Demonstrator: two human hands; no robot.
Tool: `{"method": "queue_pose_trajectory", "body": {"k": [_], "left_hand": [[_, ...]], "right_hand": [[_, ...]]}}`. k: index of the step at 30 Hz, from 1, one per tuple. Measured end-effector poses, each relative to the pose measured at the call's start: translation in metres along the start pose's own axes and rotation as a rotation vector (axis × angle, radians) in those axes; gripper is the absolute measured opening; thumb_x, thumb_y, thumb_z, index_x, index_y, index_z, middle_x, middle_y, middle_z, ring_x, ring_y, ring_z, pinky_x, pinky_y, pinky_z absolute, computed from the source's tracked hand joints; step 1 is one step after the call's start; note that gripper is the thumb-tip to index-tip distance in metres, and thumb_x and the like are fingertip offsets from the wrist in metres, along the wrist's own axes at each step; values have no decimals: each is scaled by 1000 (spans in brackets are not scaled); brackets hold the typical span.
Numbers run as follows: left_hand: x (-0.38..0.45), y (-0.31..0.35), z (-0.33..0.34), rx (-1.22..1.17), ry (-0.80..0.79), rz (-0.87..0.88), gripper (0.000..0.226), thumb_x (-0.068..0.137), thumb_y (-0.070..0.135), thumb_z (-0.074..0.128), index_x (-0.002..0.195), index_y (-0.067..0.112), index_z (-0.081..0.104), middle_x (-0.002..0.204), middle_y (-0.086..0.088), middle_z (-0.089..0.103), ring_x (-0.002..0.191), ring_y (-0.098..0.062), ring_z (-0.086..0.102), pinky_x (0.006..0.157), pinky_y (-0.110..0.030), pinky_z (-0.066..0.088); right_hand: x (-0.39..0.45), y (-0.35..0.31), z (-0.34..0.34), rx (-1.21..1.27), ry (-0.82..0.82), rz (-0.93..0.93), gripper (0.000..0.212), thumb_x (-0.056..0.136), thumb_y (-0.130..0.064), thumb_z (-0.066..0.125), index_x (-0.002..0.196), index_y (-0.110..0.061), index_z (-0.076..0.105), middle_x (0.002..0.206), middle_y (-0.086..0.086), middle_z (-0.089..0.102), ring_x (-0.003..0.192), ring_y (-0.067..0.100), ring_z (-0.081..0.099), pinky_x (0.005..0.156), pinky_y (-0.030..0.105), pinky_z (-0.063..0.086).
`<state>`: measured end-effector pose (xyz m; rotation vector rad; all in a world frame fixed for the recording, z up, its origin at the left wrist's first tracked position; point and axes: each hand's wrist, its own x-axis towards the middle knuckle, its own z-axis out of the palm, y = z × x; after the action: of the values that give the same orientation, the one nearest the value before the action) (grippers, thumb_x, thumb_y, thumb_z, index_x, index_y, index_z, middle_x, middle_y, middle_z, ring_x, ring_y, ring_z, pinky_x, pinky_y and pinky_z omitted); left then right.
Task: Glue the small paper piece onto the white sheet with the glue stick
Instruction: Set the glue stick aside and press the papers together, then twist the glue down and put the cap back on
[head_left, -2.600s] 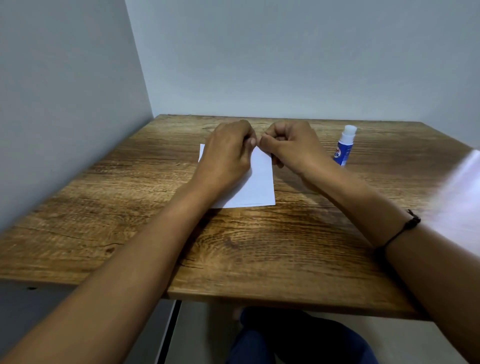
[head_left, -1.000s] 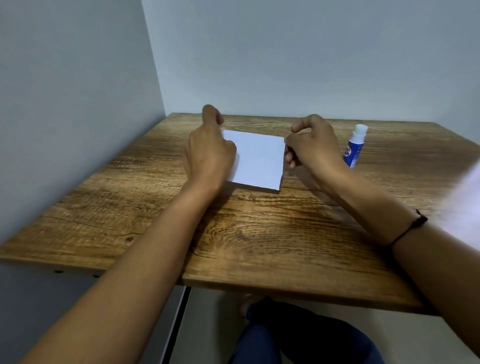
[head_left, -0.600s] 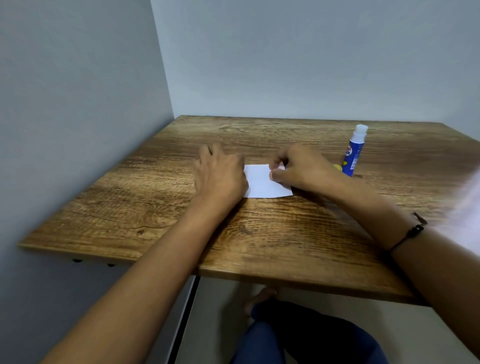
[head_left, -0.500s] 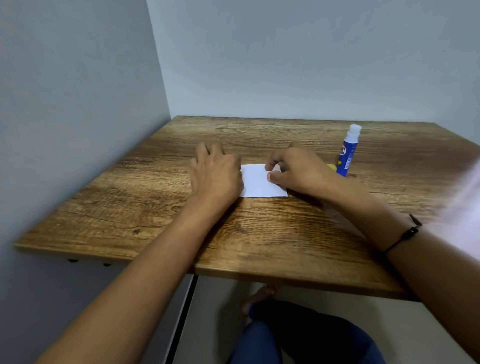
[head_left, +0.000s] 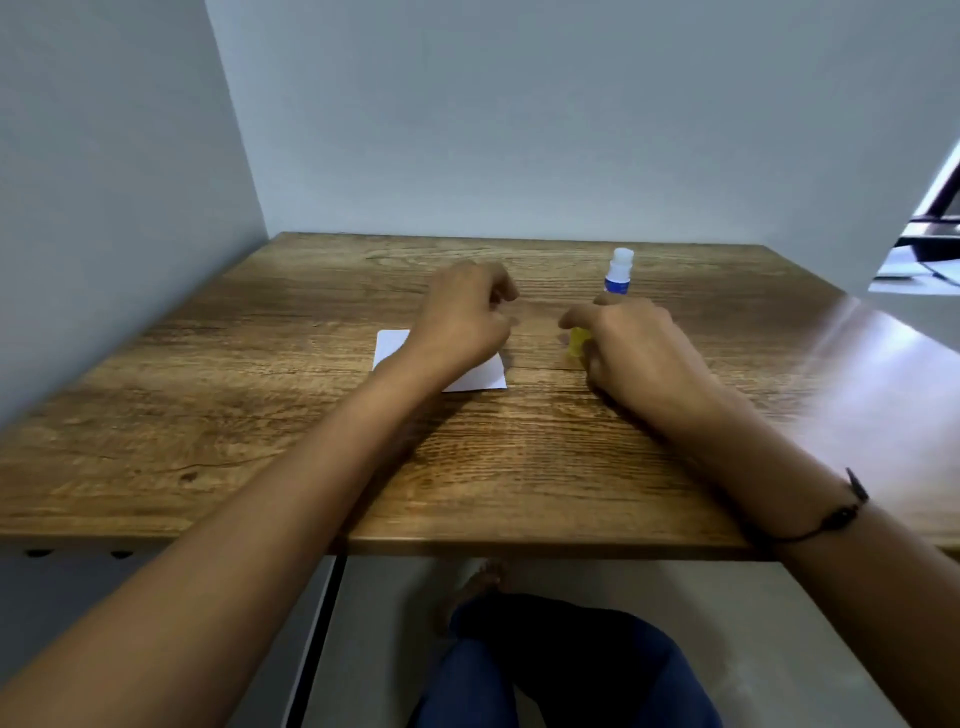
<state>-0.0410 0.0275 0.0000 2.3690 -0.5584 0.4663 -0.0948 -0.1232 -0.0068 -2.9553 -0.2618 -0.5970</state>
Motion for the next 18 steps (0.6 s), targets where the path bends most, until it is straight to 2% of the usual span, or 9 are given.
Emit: {"method": "queue_pose_trajectory", "body": {"k": [3,6,9,11,13,14,16,18], "left_hand": [[12,17,16,-240,-60,-74,36,80,-1,49,111,13,59,104,-3,61,91,-13,53,75,-23,40],[24,30,32,-459,-178,-152,49,79,-1,53,124,17,48,116,-3,55,100,-16,52,85,-29,46],[33,36,46,-706,-255,-245,58,77,-7,53,131,12,41,126,-11,52,107,-22,54,94,-35,46],[37,36,56,-815,-303,-287,60,76,-9,54,132,10,41,117,-12,58,105,-24,56,89,-36,48],[36,35,63,-866,-343,-287,58,77,-8,56,131,10,43,92,-6,59,95,-22,56,77,-32,48],[37,36,67,-874,-358,-281,56,77,-6,58,129,10,44,87,-4,57,94,-23,56,76,-33,47],[37,36,71,-853,-364,-271,53,79,0,60,128,11,45,99,-8,60,101,-25,58,82,-33,46],[38,38,73,-798,-340,-246,48,81,5,61,127,10,47,111,-11,61,102,-24,58,86,-33,47]], "right_hand": [[1,2,3,36,-8,-14,34,84,-2,49,115,-12,57,106,15,60,97,37,58,81,50,50],[-1,10,3,120,53,-10,21,83,-11,51,102,-14,60,93,13,62,85,33,59,72,41,49],[-3,18,-5,198,315,80,11,78,-21,53,78,-13,61,68,7,60,63,25,55,54,27,36],[-3,24,-11,243,514,177,14,76,-21,53,73,-10,60,62,3,55,56,20,49,52,24,29],[-2,26,-16,283,632,257,15,77,-20,50,73,-9,61,63,2,53,57,16,46,51,20,28],[-2,29,-17,288,656,292,16,78,-19,49,74,-9,61,65,2,53,58,15,45,52,16,28],[0,33,-18,294,652,335,19,81,-19,47,75,-8,61,66,3,54,59,13,43,51,9,28],[2,35,-15,301,580,358,19,84,-20,46,75,-9,60,66,2,54,56,11,42,50,10,26]]}}
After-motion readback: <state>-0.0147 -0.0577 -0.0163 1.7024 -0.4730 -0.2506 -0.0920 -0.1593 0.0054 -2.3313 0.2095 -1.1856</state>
